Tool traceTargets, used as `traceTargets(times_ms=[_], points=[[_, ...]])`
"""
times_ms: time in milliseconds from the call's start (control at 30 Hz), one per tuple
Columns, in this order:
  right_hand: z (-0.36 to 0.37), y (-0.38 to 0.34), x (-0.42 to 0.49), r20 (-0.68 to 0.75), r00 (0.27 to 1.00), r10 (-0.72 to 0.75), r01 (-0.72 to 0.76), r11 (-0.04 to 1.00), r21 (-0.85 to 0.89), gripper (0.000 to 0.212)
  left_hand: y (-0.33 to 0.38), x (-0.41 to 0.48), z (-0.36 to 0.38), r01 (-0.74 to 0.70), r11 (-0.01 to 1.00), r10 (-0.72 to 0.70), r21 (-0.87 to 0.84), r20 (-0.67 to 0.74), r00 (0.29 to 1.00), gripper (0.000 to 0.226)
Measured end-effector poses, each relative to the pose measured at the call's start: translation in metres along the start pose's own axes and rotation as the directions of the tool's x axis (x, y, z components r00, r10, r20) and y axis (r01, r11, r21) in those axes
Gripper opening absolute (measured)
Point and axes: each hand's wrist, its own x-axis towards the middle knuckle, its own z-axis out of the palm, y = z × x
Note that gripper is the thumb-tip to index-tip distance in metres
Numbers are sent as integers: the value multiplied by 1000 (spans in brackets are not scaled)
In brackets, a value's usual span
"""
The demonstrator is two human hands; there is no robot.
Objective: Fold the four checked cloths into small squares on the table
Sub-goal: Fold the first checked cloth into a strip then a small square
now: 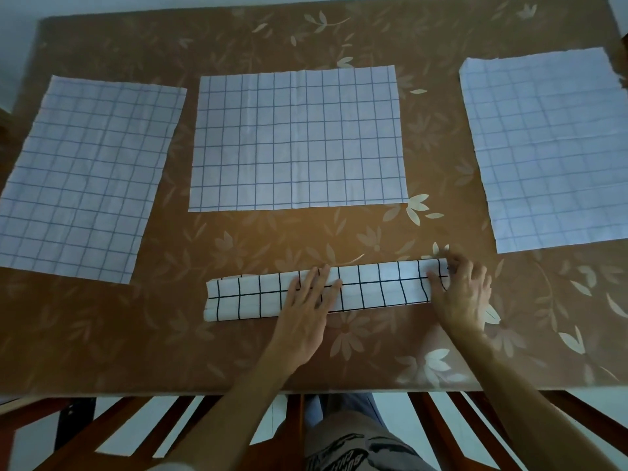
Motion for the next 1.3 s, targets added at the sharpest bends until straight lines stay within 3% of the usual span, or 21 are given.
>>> traceTargets(times_ms=[67,133,233,333,433,533,733,833,1033,1167,1300], points=[[1,-17,-8,-68,987,-149,143,986,-89,46,-1,0,0,-8,1000,8,6,14,1000,75],[8,-44,-23,-44,920,-388,383,919,-95,41,-3,1,-1,-19,1000,19,9,28,999,71],[39,-88,-57,282,790,-545,560,828,33,60,-7,0,1,-1,1000,1,-6,35,999,67],[70,-94,-75,404,730,-551,606,796,-10,65,-12,-3,0,-29,999,30,-20,21,999,61],[74,-78,-71,419,725,-547,626,777,-66,63,-27,-6,-5,71,997,-70,-34,37,997,67],[63,-56,-59,397,776,-491,579,804,-136,62,-51,-16,-6,160,987,-161,23,55,985,79],[27,2,-36,342,893,-294,385,891,-241,68,-108,-59,-11,338,941,-339,18,25,941,70],[15,22,-28,315,914,-255,345,898,-272,72,-126,-73,-13,385,922,-386,35,11,922,68],[11,17,-28,299,918,-262,336,914,-230,72,-126,-74,-17,376,925,-377,52,5,926,72],[0,12,-16,257,926,-276,321,935,-153,63,-110,-65,-32,392,920,-391,-1,-75,917,72],[-13,10,11,204,928,-313,341,932,-125,46,-71,-37,-43,195,975,-213,-110,-184,960,55]])
